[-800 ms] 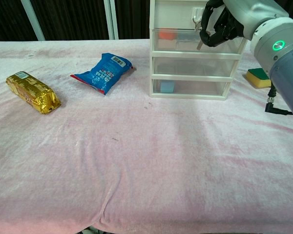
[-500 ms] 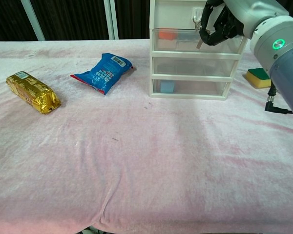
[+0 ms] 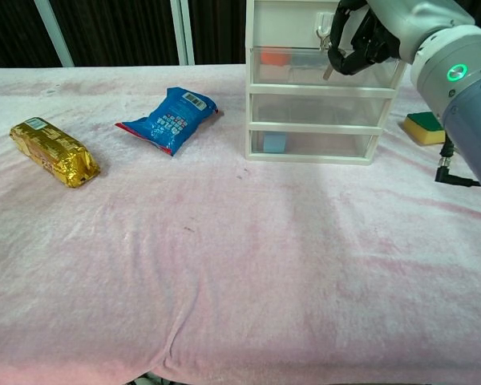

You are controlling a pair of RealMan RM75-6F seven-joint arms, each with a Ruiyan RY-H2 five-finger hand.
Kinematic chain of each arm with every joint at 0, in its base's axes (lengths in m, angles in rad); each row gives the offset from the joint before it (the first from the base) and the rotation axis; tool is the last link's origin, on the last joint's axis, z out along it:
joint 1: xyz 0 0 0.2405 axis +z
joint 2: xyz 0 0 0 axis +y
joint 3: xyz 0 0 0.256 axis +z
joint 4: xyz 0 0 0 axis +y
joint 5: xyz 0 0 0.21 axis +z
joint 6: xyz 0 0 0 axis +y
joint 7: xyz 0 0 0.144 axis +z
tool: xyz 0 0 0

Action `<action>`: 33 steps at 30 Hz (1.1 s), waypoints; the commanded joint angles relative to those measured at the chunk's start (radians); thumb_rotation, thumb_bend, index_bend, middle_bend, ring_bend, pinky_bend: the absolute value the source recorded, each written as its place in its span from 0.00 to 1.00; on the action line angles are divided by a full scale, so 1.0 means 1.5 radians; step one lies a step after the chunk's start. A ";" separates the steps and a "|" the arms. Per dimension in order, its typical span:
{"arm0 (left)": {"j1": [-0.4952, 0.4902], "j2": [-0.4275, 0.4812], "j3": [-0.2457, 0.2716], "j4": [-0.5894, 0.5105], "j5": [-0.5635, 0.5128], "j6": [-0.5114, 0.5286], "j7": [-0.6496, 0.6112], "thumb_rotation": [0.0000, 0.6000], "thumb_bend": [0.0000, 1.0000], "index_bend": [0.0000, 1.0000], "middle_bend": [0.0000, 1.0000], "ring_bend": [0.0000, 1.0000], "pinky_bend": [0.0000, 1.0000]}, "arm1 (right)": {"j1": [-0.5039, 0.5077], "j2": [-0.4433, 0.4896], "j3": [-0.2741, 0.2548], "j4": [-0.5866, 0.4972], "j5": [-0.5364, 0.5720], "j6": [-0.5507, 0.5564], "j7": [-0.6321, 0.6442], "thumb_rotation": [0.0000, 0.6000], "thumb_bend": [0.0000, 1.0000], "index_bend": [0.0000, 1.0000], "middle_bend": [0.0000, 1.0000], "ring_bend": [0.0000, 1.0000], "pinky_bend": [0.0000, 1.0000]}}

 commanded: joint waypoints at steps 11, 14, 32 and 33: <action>0.000 0.000 0.001 -0.002 0.000 -0.001 0.000 1.00 0.00 0.00 0.00 0.00 0.00 | 0.001 0.000 -0.001 0.000 0.001 0.002 -0.001 1.00 0.45 0.63 0.97 1.00 0.95; 0.000 0.000 0.001 -0.002 -0.001 -0.002 0.001 1.00 0.00 0.00 0.00 0.00 0.00 | 0.001 0.000 -0.002 0.002 0.002 0.002 -0.002 1.00 0.45 0.63 0.97 1.00 0.95; 0.000 0.003 0.003 -0.011 -0.010 -0.012 0.009 1.00 0.00 0.00 0.00 0.00 0.00 | 0.009 -0.011 -0.003 0.015 -0.003 0.010 -0.009 1.00 0.45 0.63 0.97 1.00 0.95; 0.000 0.003 0.003 -0.012 -0.010 -0.013 0.009 1.00 0.00 0.00 0.00 0.00 0.00 | 0.009 -0.012 -0.003 0.015 -0.004 0.011 -0.010 1.00 0.45 0.63 0.97 1.00 0.95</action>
